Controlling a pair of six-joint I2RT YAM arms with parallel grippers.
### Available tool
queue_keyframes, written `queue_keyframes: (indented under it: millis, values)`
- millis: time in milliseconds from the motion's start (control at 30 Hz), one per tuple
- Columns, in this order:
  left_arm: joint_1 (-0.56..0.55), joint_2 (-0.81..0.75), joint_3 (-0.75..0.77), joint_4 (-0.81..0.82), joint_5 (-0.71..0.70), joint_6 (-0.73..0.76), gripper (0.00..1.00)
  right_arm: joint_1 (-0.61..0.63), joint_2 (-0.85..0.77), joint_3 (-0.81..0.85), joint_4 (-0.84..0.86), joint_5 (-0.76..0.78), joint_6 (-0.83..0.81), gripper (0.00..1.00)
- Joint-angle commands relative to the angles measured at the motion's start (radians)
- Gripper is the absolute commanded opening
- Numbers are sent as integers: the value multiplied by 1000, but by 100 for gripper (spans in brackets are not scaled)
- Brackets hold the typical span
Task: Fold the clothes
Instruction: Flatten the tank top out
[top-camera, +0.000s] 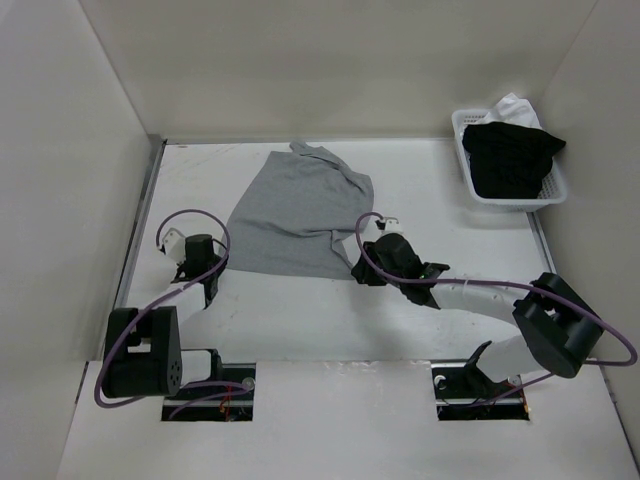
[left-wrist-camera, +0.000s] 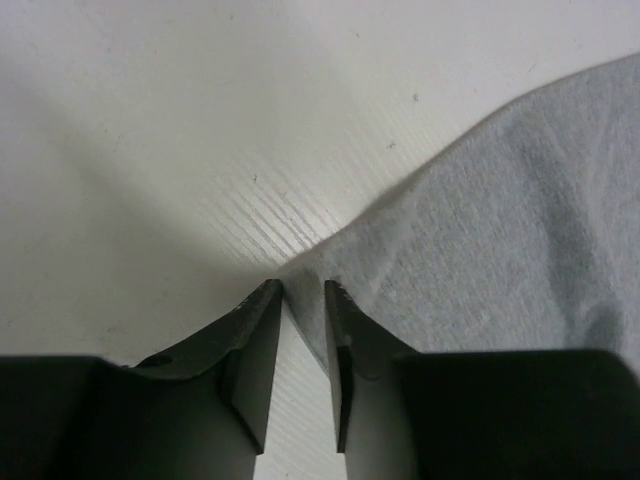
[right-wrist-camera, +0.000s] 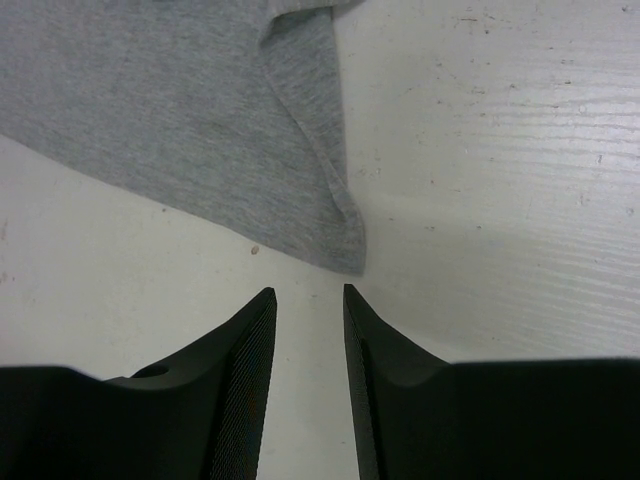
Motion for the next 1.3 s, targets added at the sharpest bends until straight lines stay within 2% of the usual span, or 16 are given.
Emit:
queue_keyframes:
  millis: [0, 267, 500, 800, 1000, 1167, 1267]
  values:
    - [-3, 30, 19, 1, 11, 11, 17, 12, -33, -6, 48, 26, 12, 39]
    - [-9, 28, 18, 44, 33, -12, 2, 12, -15, -9, -43, 137, 14, 48]
    - [-73, -87, -16, 35, 33, -12, 0, 16, 46, 56, -117, 137, 14, 49]
    - [-75, -208, -77, 0, 79, 0, 0, 32, 161, 144, -98, 63, 24, 48]
    - [-67, -222, -83, 9, 120, -3, 0, 28, 206, 155, -104, 74, 69, 36]
    - [-78, -236, -71, 7, 122, -6, 0, 22, 240, 150, -62, 107, 92, 15]
    - [-78, -265, -59, -3, 129, -8, 0, 24, 191, 127, -29, 172, 86, 5]
